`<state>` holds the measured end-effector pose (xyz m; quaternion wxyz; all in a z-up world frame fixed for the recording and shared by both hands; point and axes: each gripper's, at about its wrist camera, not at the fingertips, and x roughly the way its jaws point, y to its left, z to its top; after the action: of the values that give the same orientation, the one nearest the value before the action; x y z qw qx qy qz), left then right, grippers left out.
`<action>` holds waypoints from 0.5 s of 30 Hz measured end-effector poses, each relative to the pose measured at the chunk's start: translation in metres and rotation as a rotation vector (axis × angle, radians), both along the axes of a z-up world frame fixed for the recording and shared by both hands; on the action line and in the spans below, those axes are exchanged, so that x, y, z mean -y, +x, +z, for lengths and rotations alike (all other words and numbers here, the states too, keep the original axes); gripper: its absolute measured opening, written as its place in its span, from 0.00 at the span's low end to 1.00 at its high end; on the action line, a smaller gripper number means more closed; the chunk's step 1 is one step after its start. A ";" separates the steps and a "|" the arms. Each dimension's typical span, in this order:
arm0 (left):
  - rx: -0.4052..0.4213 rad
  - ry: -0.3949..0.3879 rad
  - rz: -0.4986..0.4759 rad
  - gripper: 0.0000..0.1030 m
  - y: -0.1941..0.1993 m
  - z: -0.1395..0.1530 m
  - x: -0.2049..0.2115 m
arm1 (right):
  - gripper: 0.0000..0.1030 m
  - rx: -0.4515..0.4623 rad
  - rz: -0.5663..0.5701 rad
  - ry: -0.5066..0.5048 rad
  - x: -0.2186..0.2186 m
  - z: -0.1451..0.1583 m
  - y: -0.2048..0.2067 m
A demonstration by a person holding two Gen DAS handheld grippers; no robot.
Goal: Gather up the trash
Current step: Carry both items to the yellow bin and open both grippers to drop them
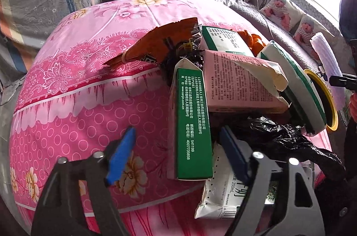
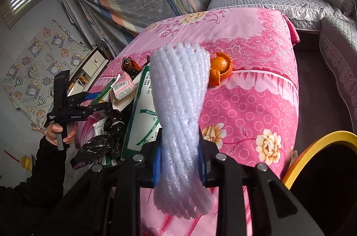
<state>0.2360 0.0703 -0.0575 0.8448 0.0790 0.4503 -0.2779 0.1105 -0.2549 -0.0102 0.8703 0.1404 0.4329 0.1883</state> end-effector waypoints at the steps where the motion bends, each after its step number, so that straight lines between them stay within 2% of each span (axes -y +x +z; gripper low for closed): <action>1: -0.008 -0.008 -0.002 0.59 0.001 -0.001 0.000 | 0.24 0.000 -0.002 0.001 0.000 -0.001 0.000; 2: -0.013 -0.012 -0.001 0.44 0.001 -0.002 0.000 | 0.24 0.000 -0.004 0.002 0.000 -0.001 0.000; 3: -0.024 -0.018 0.004 0.21 0.002 -0.004 -0.002 | 0.24 -0.002 -0.006 0.003 0.000 -0.002 -0.001; 6: -0.051 -0.082 0.051 0.21 0.006 -0.002 -0.016 | 0.24 -0.005 -0.018 0.017 0.002 -0.002 -0.004; 9: 0.000 -0.154 0.108 0.21 -0.004 0.016 -0.035 | 0.24 0.016 -0.047 0.026 0.008 0.000 -0.011; 10: 0.036 -0.183 0.129 0.21 -0.011 0.026 -0.042 | 0.24 0.027 -0.060 0.025 0.010 0.002 -0.015; 12: 0.137 -0.185 0.179 0.21 -0.031 0.049 -0.045 | 0.24 0.052 -0.094 0.024 0.016 0.003 -0.021; 15: 0.266 -0.233 0.203 0.21 -0.065 0.084 -0.031 | 0.24 0.105 -0.173 0.027 0.025 0.006 -0.033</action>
<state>0.1712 0.1015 0.0266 0.9240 -0.0291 0.3051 -0.2287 0.0779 -0.2804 -0.0037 0.9028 0.1789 0.3705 0.1253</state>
